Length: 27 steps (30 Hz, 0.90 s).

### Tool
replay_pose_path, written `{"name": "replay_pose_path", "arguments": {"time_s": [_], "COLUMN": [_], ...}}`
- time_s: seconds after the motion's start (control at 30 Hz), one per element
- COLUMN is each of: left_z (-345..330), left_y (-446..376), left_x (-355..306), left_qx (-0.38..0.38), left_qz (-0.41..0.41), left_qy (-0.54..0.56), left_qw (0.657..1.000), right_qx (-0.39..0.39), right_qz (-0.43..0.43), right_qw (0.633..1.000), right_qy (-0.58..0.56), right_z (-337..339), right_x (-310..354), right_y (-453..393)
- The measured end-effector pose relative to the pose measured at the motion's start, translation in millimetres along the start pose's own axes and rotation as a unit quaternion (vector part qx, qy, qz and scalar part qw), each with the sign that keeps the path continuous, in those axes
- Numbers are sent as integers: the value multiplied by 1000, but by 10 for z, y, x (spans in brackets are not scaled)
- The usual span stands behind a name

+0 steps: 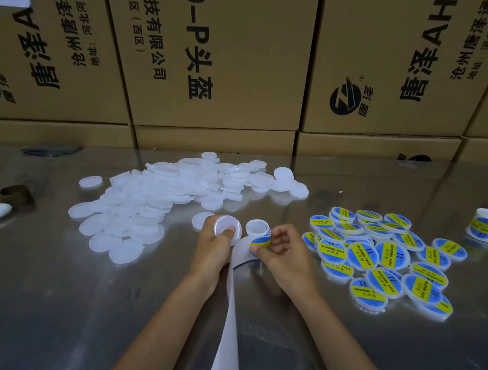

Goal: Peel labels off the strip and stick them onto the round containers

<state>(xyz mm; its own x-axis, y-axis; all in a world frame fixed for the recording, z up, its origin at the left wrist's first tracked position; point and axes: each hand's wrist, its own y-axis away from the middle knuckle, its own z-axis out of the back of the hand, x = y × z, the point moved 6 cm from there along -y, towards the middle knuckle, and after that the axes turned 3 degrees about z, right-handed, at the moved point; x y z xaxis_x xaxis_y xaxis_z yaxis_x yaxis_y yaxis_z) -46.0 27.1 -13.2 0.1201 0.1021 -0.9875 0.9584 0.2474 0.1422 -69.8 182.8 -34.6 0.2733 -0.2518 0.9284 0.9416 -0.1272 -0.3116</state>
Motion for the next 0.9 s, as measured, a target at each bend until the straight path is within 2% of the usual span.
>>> {"name": "replay_pose_path", "arguments": {"time_s": [0.43,0.9], "left_z": [24,-66], "left_y": [-7,-71], "left_x": [-2,87], "left_qx": [-29,39], "left_qz": [-25,12], "left_qy": [23,-10], "left_qw": [999,999], "right_qx": [8,44], "right_qz": [-35,-60], "right_qw": [999,997], "right_qy": [-5,-31], "right_z": [9,3], "right_x": [-67,-30], "right_y": [2,18]}}
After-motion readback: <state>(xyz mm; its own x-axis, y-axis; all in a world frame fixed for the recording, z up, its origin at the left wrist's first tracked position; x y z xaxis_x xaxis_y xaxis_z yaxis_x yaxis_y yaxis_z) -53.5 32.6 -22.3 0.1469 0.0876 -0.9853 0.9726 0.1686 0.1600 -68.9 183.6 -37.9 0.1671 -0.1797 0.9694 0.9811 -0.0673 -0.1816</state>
